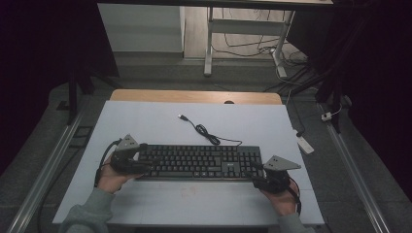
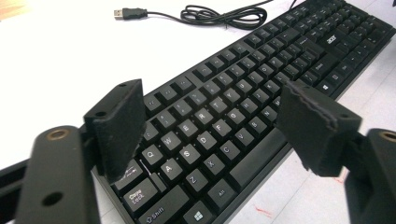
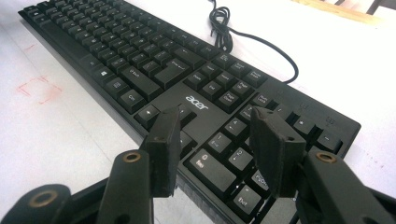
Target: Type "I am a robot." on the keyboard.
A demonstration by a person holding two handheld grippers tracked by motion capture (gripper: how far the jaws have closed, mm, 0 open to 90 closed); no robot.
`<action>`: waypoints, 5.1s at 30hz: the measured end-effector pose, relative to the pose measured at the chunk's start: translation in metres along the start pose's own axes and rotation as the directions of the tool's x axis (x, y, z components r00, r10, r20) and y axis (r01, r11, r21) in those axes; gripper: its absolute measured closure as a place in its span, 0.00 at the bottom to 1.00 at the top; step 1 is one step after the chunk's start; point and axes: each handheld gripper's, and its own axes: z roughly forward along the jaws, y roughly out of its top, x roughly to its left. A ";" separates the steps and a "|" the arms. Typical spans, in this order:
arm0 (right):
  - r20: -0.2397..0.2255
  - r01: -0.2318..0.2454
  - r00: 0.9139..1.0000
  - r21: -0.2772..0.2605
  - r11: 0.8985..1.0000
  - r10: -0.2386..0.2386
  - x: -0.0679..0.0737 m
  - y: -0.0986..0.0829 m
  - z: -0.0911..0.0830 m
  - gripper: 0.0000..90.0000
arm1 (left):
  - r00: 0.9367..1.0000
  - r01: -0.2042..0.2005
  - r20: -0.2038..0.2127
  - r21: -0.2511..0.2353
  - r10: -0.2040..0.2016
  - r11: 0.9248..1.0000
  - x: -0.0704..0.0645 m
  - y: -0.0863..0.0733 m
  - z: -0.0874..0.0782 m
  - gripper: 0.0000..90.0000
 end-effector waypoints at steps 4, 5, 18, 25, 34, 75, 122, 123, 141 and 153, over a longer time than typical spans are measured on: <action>-0.008 -0.006 1.000 -0.006 1.000 0.006 0.001 -0.001 0.002 0.59 | 1.000 -0.009 0.008 0.005 0.009 1.000 -0.002 0.000 0.001 0.35; -0.005 -0.005 1.000 -0.002 1.000 0.005 0.001 -0.001 0.002 0.59 | 1.000 -0.010 0.011 0.007 0.009 1.000 -0.002 0.000 0.002 0.36; 0.002 -0.009 1.000 0.006 1.000 0.009 0.000 -0.001 0.001 0.58 | 0.995 -0.078 0.071 0.039 0.075 0.996 -0.023 0.002 0.017 0.66; 0.008 -0.005 1.000 0.010 1.000 0.005 0.001 -0.001 0.002 0.58 | 0.983 -0.123 0.147 0.074 0.111 0.990 -0.031 0.001 0.026 0.99; -0.002 -0.008 1.000 0.010 1.000 0.008 0.001 -0.001 0.003 0.58 | 0.980 -0.142 0.155 0.113 0.123 0.983 -0.039 -0.002 0.041 0.99; -0.001 0.003 1.000 0.020 1.000 -0.003 0.001 -0.002 0.004 0.58 | 0.976 -0.194 0.132 0.186 0.171 0.963 -0.050 -0.012 0.066 0.99; 0.004 0.007 1.000 0.031 0.999 -0.007 0.000 -0.004 0.004 0.58 | 1.000 -0.003 -0.009 0.062 0.003 0.998 -0.010 0.001 0.021 0.39; 0.002 0.004 1.000 0.027 1.000 -0.004 0.000 -0.004 0.004 0.58 | 1.000 -0.001 -0.014 0.064 0.002 0.998 -0.008 0.000 0.021 0.41; 0.010 0.014 1.000 0.040 0.999 -0.015 0.000 -0.004 0.005 0.58 | 0.999 0.002 -0.050 0.141 0.005 0.990 0.012 -0.014 0.024 0.93; 0.009 0.017 1.000 0.042 0.999 -0.018 0.001 -0.004 0.005 0.58 | 0.997 -0.002 -0.080 0.202 0.019 0.979 0.015 -0.020 0.032 0.99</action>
